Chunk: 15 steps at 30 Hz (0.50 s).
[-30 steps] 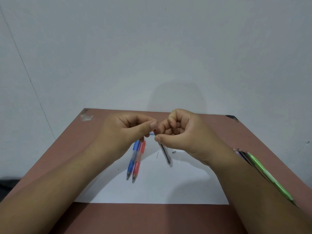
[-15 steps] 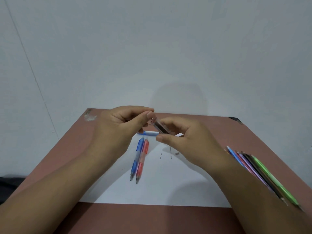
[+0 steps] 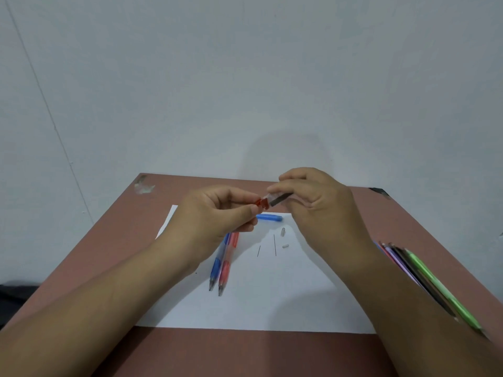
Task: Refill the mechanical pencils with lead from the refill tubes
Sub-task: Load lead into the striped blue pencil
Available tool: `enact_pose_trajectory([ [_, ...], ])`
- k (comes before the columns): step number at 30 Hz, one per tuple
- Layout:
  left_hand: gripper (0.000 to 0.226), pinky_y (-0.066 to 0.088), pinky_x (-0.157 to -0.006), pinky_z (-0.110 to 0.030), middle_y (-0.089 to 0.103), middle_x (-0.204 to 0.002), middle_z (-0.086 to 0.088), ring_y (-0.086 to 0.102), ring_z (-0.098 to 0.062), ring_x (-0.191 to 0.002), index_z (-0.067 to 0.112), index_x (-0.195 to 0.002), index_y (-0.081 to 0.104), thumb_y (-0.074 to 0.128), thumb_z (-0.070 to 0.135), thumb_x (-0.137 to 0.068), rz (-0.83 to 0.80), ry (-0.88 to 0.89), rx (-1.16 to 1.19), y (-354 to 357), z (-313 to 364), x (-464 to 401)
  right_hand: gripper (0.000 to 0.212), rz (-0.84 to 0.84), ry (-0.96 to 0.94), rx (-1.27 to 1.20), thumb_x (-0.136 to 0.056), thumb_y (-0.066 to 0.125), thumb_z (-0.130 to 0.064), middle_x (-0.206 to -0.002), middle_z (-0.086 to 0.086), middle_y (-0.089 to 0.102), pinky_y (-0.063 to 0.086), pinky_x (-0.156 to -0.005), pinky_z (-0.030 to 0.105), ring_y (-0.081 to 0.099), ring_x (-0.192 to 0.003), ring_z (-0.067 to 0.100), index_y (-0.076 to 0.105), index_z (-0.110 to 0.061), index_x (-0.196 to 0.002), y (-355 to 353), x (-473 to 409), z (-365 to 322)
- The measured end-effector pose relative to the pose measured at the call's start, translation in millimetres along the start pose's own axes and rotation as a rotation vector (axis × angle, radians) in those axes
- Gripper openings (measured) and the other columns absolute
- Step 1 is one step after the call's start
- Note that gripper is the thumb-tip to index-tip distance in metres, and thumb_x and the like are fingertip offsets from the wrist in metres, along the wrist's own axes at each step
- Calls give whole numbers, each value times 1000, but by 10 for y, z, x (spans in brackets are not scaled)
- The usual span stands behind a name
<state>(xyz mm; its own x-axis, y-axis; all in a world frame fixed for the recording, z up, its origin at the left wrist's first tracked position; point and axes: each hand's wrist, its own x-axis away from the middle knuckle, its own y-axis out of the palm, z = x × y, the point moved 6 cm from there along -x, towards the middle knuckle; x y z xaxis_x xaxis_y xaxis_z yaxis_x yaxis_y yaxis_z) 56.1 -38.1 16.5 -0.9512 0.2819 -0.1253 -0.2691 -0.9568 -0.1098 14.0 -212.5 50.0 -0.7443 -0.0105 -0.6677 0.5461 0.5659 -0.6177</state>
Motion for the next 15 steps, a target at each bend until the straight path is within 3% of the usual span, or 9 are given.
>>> enact_pose_trajectory([
  [3,11,61,-71,-23,78,-85,-6,76,-20,-78,12,-97,78,74,8,-87,-16,-49,17,9,-22,5,43,-13,-61,14,-83,62,14,-111,-3,65,46,-81,7,62,-102,17,81,-20,-102,34,11,-8],
  [6,13,60,-74,-24,78,-90,-9,76,-22,-84,7,-100,76,72,4,-89,-49,-131,107,34,-82,15,48,-14,-128,81,-79,65,17,-112,-2,65,44,-84,16,61,-106,24,80,-22,-102,63,8,-10],
  [10,17,59,-86,-32,78,-98,-11,75,-24,-92,7,-106,75,68,3,-91,-101,-199,198,69,-166,4,49,-56,-170,169,-79,69,14,-111,-6,62,39,-84,12,56,-107,19,79,-26,-104,97,8,2],
  [15,16,58,-90,-35,78,-99,-11,75,-25,-94,8,-104,77,68,2,-91,-97,-195,206,65,-205,-11,39,-105,-193,198,-85,76,-1,-109,-13,51,39,-80,12,48,-104,10,78,-31,-111,114,12,6],
])
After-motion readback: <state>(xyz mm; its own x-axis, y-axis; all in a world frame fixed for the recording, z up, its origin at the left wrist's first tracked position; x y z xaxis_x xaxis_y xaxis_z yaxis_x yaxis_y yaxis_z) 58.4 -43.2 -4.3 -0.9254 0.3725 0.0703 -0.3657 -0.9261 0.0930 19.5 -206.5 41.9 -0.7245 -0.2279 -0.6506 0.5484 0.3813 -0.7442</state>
